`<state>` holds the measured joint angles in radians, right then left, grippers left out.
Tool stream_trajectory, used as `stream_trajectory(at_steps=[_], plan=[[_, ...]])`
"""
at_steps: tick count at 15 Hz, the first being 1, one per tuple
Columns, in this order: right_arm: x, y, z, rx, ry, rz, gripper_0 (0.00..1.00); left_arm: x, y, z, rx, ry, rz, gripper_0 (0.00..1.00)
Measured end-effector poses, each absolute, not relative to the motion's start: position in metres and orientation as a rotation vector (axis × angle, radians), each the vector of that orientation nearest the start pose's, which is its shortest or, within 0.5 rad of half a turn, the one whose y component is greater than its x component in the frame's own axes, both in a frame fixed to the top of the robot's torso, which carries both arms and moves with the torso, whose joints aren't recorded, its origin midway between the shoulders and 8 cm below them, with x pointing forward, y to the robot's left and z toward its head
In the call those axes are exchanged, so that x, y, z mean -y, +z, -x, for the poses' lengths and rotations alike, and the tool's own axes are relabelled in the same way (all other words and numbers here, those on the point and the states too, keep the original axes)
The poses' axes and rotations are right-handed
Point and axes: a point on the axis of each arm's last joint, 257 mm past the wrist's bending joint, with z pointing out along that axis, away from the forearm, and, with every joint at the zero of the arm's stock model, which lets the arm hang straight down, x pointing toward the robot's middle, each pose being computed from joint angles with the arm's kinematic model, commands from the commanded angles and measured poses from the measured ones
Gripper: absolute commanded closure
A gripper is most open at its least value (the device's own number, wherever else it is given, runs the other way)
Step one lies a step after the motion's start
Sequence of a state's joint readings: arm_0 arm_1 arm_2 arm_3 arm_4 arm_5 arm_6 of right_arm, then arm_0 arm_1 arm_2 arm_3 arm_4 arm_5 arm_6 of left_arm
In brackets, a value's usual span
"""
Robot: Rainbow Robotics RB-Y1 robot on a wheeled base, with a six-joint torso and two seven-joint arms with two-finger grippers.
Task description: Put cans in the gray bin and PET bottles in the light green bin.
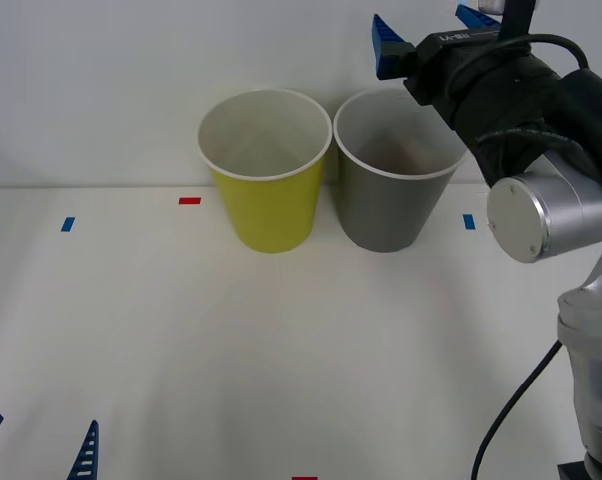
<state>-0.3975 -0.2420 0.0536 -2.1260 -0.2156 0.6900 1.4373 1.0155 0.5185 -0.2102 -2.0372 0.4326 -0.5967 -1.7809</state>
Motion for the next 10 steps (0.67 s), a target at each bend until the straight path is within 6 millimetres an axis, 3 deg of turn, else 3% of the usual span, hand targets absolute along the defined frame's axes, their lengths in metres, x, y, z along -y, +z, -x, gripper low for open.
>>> stream_trajectory(at_steps=[6,10], plan=[[0.168,0.022,-0.471,-1.420,0.223,0.192,0.04,-0.308,-0.246,-0.232,-1.597,0.077,-0.092,0.00],[0.181,-0.011,-0.437,-1.465,0.229,0.165,0.04,-0.308,-0.246,-0.232,-1.597,0.077,-0.092,0.00]])
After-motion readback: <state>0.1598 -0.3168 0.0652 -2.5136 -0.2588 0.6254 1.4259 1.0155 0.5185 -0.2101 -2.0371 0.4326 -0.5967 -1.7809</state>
